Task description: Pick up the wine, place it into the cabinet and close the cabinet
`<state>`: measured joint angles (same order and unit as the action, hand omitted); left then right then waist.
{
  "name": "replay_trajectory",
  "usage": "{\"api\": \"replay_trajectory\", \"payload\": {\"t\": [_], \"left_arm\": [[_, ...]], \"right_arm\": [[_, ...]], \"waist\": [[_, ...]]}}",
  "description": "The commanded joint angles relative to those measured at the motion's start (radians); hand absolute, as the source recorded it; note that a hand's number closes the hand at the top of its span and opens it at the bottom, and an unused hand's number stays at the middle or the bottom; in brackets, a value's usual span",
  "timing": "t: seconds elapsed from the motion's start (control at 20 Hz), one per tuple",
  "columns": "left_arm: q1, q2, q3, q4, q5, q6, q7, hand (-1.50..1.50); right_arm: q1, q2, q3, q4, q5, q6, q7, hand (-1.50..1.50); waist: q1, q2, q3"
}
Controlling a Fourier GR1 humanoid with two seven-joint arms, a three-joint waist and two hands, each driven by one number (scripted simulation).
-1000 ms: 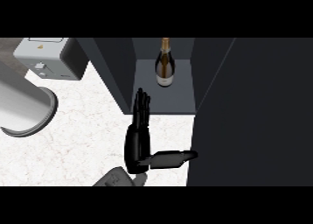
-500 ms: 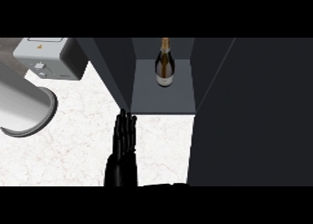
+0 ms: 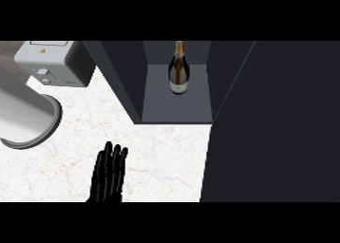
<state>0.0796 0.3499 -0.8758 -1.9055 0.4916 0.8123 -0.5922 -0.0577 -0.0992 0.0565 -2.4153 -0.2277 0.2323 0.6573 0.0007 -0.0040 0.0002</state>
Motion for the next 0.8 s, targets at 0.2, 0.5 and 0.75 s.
{"api": "replay_trajectory", "payload": {"t": [0.2, 0.5, 0.75], "left_arm": [[0.094, 0.130, 0.051, -0.112, 0.021, -0.112, -0.006, -1.50], [0.171, 0.225, 0.154, -0.175, 0.077, -0.190, -0.035, -1.50], [0.248, 0.302, 0.288, -0.225, 0.167, -0.277, -0.056, -1.50]], "right_arm": [[0.137, -0.028, -0.018, -0.099, -0.177, 0.119, -0.057, 1.50], [0.167, 0.044, 0.169, -0.106, -0.169, 0.049, 0.084, 1.50], [0.186, 0.064, 0.270, -0.130, -0.155, 0.034, 0.139, 1.50]], "waist": [[-0.006, 0.001, 0.001], [0.000, 0.001, 0.000], [0.005, 0.000, -0.001]]}}
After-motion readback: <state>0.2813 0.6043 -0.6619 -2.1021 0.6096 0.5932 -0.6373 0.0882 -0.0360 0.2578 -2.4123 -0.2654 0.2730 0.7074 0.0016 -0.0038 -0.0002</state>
